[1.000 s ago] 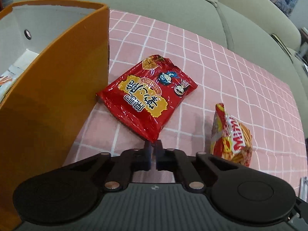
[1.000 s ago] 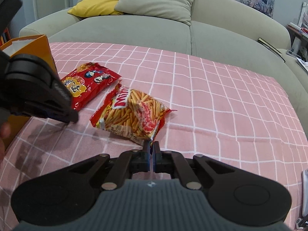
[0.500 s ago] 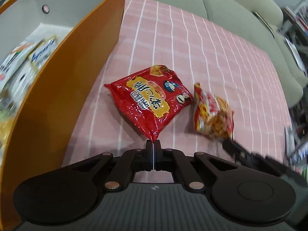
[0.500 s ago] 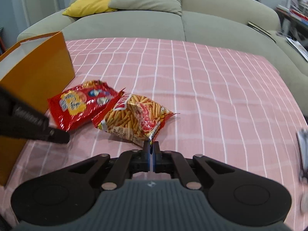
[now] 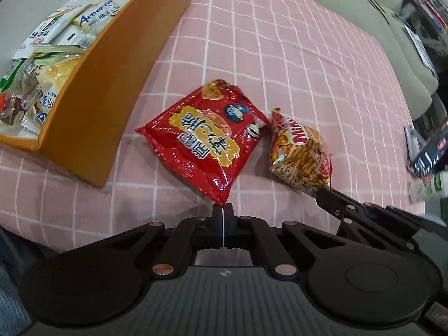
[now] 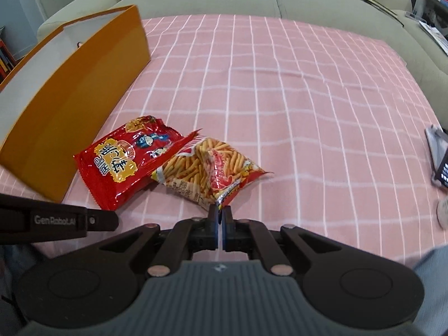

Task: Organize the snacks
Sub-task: 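Grasp the red snack bag with the left tool while the right tool grasps the stick-snack bag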

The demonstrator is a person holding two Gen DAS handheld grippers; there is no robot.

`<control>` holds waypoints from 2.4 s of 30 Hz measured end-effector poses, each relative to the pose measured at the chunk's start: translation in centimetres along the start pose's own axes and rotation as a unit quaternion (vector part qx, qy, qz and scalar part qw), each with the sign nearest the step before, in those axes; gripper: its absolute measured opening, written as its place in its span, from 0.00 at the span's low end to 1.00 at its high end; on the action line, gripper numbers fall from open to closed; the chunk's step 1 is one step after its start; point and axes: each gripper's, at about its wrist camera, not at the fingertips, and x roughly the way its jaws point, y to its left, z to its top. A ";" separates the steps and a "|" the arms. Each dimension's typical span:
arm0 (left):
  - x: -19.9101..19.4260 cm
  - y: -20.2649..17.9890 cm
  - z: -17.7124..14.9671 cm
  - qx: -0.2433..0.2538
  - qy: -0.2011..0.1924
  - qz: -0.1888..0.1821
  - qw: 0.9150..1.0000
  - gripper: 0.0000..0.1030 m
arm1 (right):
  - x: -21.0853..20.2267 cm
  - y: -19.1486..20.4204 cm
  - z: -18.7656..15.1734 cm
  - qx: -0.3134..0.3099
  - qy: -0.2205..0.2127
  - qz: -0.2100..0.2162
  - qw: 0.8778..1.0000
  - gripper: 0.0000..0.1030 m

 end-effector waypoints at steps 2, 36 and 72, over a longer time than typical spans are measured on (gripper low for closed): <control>-0.2 -0.2 -0.4 0.014 -0.003 0.001 1.000 0.00 | -0.1 0.1 -0.2 -0.004 0.005 0.003 1.000 0.00; -1.1 -2.9 2.9 0.249 -0.065 0.034 0.966 0.66 | 3.1 1.7 1.9 -0.271 -0.060 0.069 0.958 0.47; 4.9 -4.0 6.8 0.207 0.055 0.074 0.974 0.74 | 4.4 -2.9 4.3 -0.104 -0.026 0.083 0.991 0.37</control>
